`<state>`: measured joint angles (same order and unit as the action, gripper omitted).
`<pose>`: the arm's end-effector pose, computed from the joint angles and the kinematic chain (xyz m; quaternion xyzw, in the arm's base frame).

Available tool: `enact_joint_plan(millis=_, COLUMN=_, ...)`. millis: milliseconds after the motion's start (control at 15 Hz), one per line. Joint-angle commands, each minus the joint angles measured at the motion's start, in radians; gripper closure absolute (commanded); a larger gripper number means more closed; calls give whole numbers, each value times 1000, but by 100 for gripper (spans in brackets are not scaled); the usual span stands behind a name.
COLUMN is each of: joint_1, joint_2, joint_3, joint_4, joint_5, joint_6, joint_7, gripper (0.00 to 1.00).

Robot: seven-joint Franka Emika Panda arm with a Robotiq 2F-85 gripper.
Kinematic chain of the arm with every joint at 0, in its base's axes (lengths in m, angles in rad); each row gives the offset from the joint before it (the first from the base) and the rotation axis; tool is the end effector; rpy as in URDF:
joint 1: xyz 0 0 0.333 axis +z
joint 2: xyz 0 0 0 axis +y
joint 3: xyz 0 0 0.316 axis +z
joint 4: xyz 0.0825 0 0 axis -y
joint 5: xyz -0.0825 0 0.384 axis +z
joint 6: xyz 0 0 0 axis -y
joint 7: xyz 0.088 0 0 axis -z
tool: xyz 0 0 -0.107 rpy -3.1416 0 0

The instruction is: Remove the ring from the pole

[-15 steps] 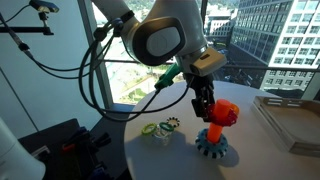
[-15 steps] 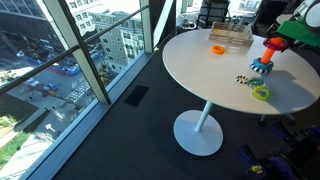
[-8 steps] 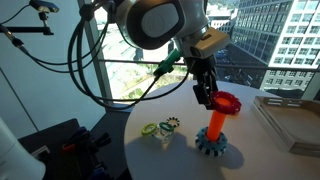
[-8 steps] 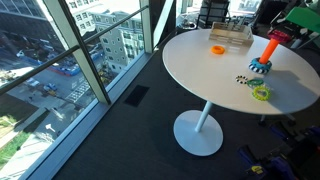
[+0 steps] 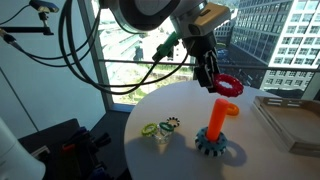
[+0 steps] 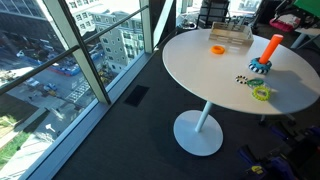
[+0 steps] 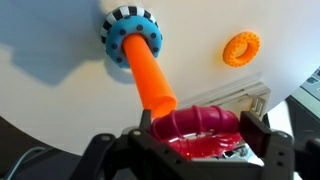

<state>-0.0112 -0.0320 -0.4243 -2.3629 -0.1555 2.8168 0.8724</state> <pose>0.4880 -0.2194 0.3913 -0.8075 0.5382 -0.2409 0.0173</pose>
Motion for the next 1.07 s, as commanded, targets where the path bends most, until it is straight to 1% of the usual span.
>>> enact_joint_plan(millis=0, joint_1=19, joint_2=-33, joint_3=16, joint_4=6, joint_5=34, joint_6=-31, joint_7=-40, gripper=37)
enact_joint_plan(millis=67, joint_1=-62, joint_2=-25, joint_3=107, joint_4=12, joint_5=59, joint_6=-27, joint_7=-60, gripper=37)
enact_joint_plan(millis=400, joint_1=-88, joint_2=22, joint_3=200, joint_4=55, joint_5=157, joint_6=-32, joint_7=-120, gripper=37)
enact_joint_plan(millis=667, joint_1=-95, joint_2=62, joint_3=234, joint_4=80, joint_5=172, joint_6=-45, joint_7=-136, gripper=37)
enact_joint_plan(millis=1000, joint_1=-93, joint_2=115, joint_3=237, joint_4=95, joint_5=187, joint_6=-73, joint_7=-161, gripper=37)
